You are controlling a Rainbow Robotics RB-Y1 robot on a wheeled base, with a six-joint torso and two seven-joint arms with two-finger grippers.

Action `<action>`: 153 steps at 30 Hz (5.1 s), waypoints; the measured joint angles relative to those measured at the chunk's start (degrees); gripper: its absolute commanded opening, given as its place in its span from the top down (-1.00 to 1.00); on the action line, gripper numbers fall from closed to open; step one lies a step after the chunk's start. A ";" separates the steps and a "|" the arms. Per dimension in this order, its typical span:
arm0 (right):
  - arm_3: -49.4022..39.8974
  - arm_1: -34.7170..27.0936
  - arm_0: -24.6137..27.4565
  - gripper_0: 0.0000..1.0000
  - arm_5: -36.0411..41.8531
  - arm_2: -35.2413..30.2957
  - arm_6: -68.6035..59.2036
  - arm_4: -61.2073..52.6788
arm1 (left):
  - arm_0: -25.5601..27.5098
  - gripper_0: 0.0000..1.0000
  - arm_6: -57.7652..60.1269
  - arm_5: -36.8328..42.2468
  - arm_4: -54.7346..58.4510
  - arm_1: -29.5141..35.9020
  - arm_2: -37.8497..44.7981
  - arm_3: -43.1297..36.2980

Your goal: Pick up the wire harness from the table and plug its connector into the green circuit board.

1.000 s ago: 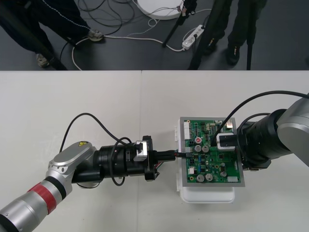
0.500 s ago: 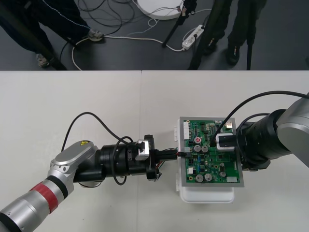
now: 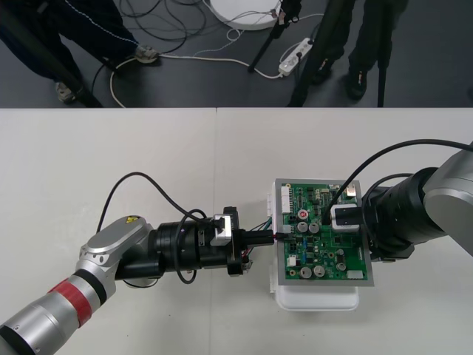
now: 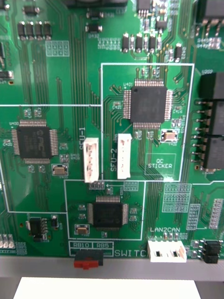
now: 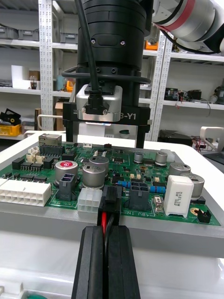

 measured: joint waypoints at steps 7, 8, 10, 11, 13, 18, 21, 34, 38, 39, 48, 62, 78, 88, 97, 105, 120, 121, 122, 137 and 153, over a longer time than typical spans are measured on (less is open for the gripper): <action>0.00 0.00 0.00 -1.00 0.00 0.00 0.00 0.03 | 0.00 1.00 0.00 0.01 0.00 0.00 0.00 0.00; 0.00 0.00 0.01 -1.00 0.00 0.00 0.00 0.05 | 0.00 1.00 0.00 0.02 0.00 0.01 0.00 0.00; 0.00 0.00 0.01 -1.00 0.00 0.00 0.00 0.12 | 0.00 1.00 0.00 0.02 0.00 0.02 0.00 0.00; -0.02 0.00 0.01 -1.00 0.00 0.00 0.00 0.15 | 0.00 1.00 0.00 0.02 0.00 0.02 0.00 0.00; -0.05 0.00 0.01 -1.00 0.00 0.00 0.00 0.16 | 0.00 1.00 0.00 0.02 0.00 0.06 0.00 0.00; -0.14 0.00 0.01 -1.00 0.00 -0.09 0.00 0.16 | 0.00 0.99 0.00 0.02 0.16 0.21 -0.08 0.00; -0.14 -0.02 0.02 -1.00 0.00 -0.18 0.00 0.08 | 0.00 -0.17 0.00 0.02 0.62 0.41 -0.37 -0.01; 0.42 -0.05 0.15 -1.00 0.01 -2.39 0.02 -1.94 | 0.18 -1.00 0.00 0.02 4.50 5.59 -0.42 -0.03; 0.45 -0.21 0.16 -1.00 0.04 -4.30 0.03 -3.18 | 0.77 -1.00 0.00 0.02 6.66 7.66 -0.42 -0.06; 0.45 -0.35 0.16 -1.00 0.05 -4.74 0.03 -3.56 | 0.92 -1.00 0.00 0.02 6.97 8.16 -0.42 -0.07; 3.95 -4.31 0.31 -1.00 0.07 -10.96 5.62 -14.85 | 1.37 -1.00 0.00 -0.22 8.41 13.06 -0.42 -0.24; 8.34 -9.12 6.99 -1.00 0.80 -26.64 21.29 -35.24 | 1.38 -1.00 0.00 -2.90 8.55 22.97 -0.42 -0.59; 10.92 -13.20 17.23 -1.00 7.66 -40.00 29.44 -63.75 | 3.28 -1.00 18.34 -17.34 -8.82 31.13 14.57 -3.36; 18.74 -15.17 17.65 -1.00 11.56 -40.52 39.61 -71.18 | 10.93 -1.00 29.63 -21.70 -15.52 33.21 30.87 -15.35; 18.75 -15.28 18.16 -1.00 13.42 -40.52 40.86 -77.22 | 16.25 -1.00 42.31 -22.35 -15.38 37.73 37.11 -26.86; 18.75 -15.32 22.03 -1.00 13.55 -40.52 40.86 -81.98 | 18.30 -1.00 57.07 -22.47 -15.32 38.94 45.01 -33.93; 18.07 -15.31 23.74 -1.00 6.66 -40.63 38.68 -82.81 | 22.07 -1.00 62.93 -22.94 -20.74 39.02 54.86 -49.06; 17.66 -15.31 23.74 -1.00 6.48 -40.75 37.25 -82.24 | 22.48 -1.00 63.27 -22.96 -20.99 39.06 55.20 -49.54; 17.30 -15.31 23.73 -1.00 6.42 -40.91 35.66 -81.79 | 22.84 -1.00 63.40 -22.97 -21.18 39.10 55.38 -49.82; 14.42 -15.22 23.64 -1.00 5.84 -41.43 32.73 -81.09 | 26.02 -1.00 63.41 -23.00 -29.27 39.50 56.10 -51.60; 13.40 -15.19 23.53 -1.00 0.98 -41.44 32.68 -71.31 | 26.69 -1.00 63.40 -23.02 -32.43 39.51 56.19 -50.97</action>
